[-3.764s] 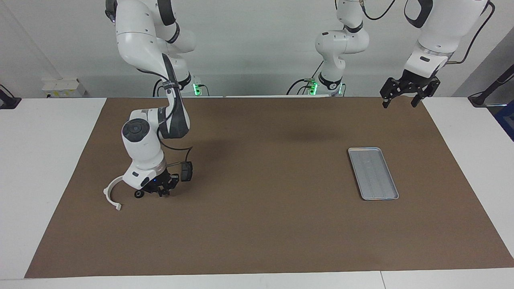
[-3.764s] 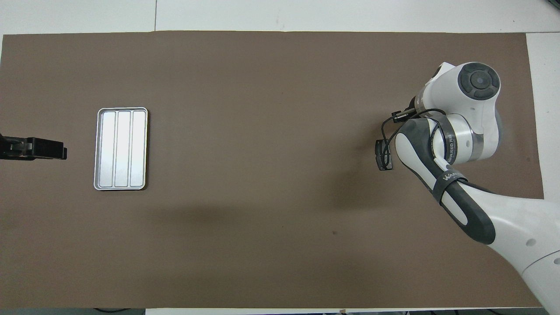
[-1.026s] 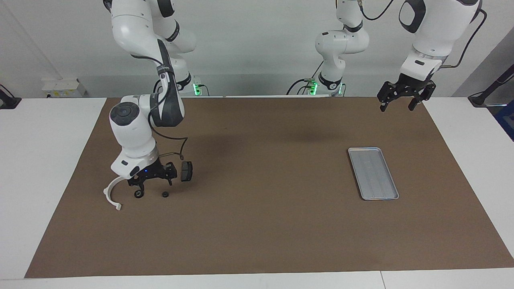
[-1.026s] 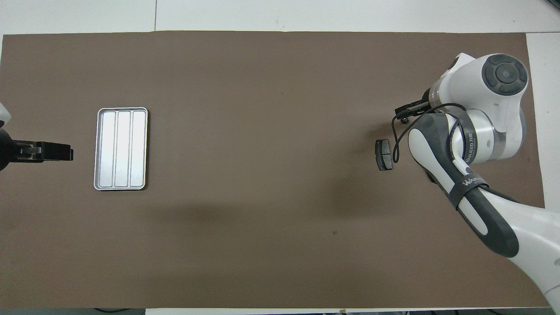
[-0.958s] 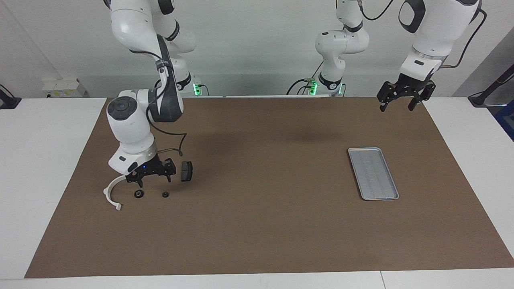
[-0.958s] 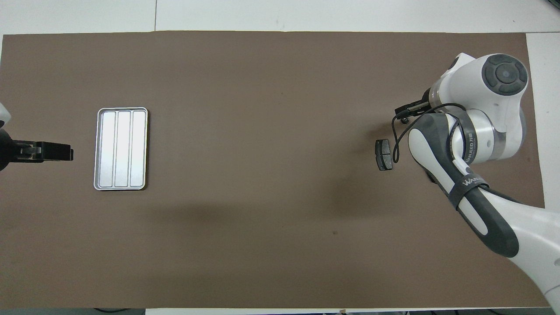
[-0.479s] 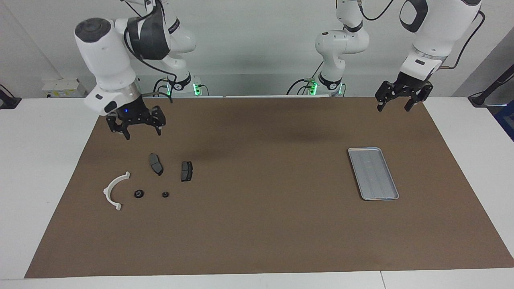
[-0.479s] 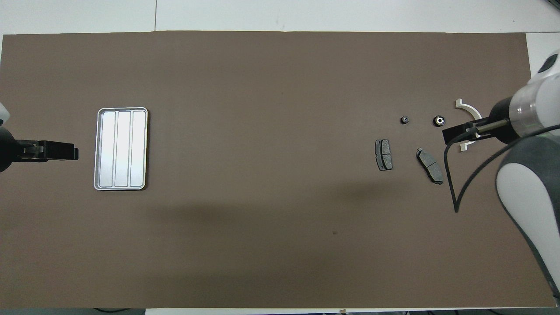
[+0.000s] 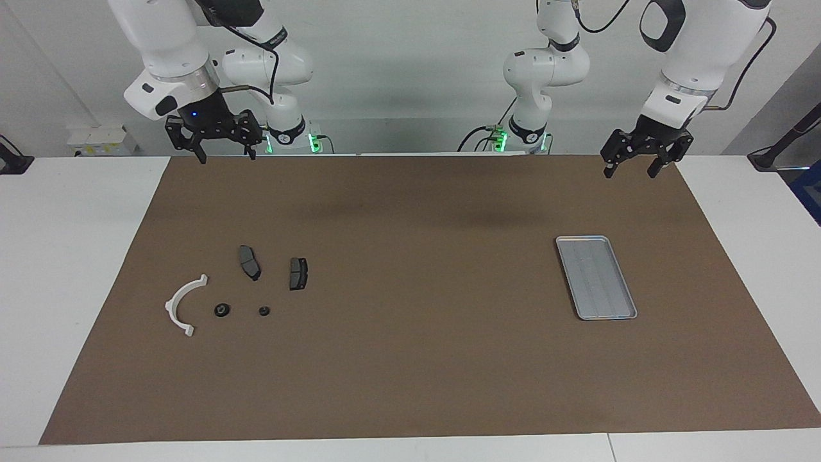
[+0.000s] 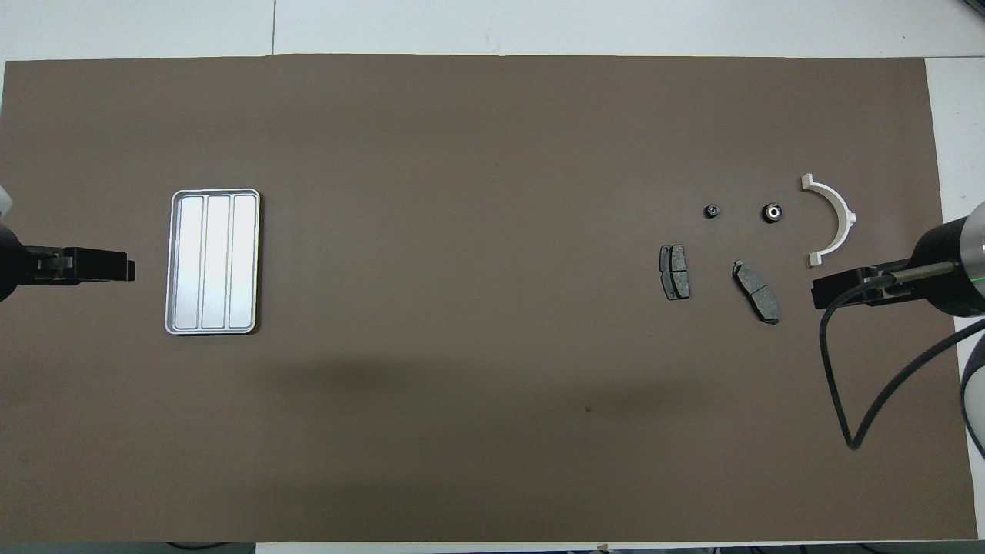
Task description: Place bearing gear from tray to pile
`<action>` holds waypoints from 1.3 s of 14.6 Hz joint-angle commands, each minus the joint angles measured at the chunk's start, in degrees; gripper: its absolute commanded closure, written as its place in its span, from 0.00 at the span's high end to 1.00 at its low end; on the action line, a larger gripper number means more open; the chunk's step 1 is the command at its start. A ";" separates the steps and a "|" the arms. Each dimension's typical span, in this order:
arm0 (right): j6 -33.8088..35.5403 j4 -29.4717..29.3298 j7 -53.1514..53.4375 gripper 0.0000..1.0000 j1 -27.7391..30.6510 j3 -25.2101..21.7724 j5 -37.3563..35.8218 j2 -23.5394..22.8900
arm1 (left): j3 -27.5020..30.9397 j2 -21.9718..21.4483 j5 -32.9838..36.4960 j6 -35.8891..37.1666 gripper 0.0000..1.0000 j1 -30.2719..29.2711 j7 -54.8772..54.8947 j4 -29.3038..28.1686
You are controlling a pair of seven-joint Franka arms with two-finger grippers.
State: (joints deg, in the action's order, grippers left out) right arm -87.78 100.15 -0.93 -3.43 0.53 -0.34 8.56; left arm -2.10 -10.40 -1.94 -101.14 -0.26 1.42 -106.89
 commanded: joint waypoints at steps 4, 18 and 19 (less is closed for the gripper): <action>1.47 -1.01 0.84 1.00 0.79 0.70 0.51 -0.30 | 0.43 -1.99 -1.05 -1.08 1.00 0.52 0.16 -2.09; 1.73 -0.66 0.84 1.00 0.35 0.61 0.51 0.14 | 0.43 -1.99 -0.87 0.86 1.00 0.96 0.07 -1.83; 1.91 -0.74 0.84 1.00 0.35 0.70 0.51 0.14 | 0.34 -1.99 -0.87 0.86 1.00 0.96 -0.01 -1.92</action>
State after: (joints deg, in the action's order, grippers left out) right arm -87.46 99.95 -0.88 -3.43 0.94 -0.34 8.56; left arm -2.31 -10.42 -1.98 -100.60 -0.21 1.43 -106.89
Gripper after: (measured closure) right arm 0.000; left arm 0.000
